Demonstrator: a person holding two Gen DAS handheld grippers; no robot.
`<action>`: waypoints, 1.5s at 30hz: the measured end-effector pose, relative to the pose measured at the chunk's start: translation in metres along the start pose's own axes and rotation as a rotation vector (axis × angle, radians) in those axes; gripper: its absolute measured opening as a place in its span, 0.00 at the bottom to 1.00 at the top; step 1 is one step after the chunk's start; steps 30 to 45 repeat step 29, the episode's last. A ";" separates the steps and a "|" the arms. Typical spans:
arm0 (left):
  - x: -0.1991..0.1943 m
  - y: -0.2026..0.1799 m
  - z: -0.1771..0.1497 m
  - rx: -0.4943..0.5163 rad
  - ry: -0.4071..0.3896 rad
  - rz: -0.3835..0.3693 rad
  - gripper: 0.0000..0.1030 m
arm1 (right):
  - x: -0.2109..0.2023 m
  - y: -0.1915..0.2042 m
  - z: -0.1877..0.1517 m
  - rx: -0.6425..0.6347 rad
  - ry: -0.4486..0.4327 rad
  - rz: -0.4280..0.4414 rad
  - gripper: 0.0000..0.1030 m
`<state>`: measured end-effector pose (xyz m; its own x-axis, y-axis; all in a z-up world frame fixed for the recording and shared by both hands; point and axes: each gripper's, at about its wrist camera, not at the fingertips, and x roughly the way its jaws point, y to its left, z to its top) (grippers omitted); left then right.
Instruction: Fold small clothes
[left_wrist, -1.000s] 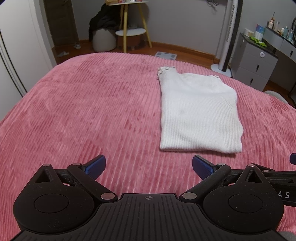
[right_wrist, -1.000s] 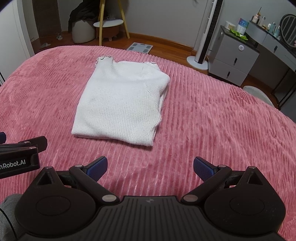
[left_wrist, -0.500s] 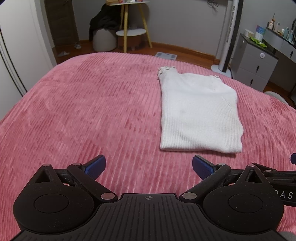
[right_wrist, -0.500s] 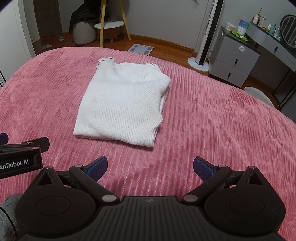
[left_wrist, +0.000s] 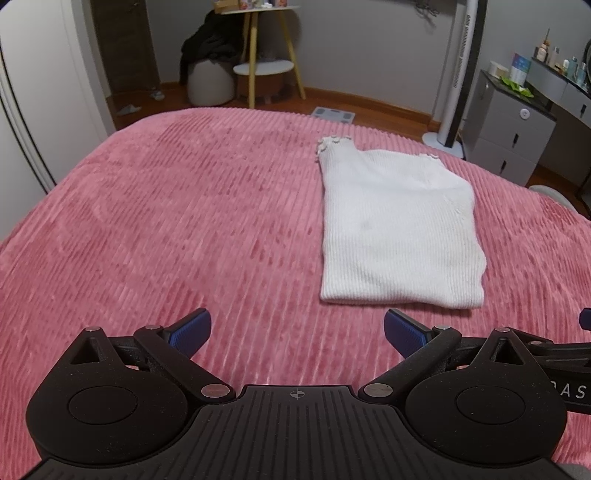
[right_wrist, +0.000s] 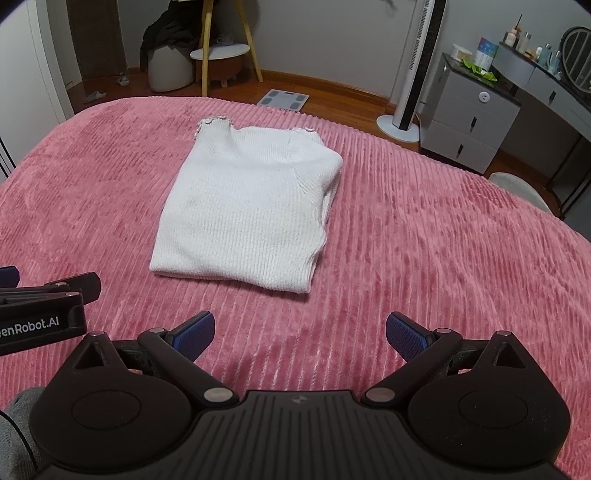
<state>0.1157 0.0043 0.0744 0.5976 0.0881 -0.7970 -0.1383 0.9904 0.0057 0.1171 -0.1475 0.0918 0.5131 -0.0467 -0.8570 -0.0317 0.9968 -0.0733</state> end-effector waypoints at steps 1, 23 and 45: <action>0.000 0.000 0.000 0.001 -0.002 0.000 0.99 | 0.000 0.000 0.000 0.000 0.000 0.000 0.96; 0.000 -0.003 -0.002 0.019 -0.005 0.012 1.00 | 0.001 0.001 -0.001 -0.002 -0.001 -0.010 0.96; -0.002 -0.004 -0.003 0.025 -0.004 -0.002 1.00 | -0.001 0.000 -0.001 -0.001 -0.006 -0.015 0.96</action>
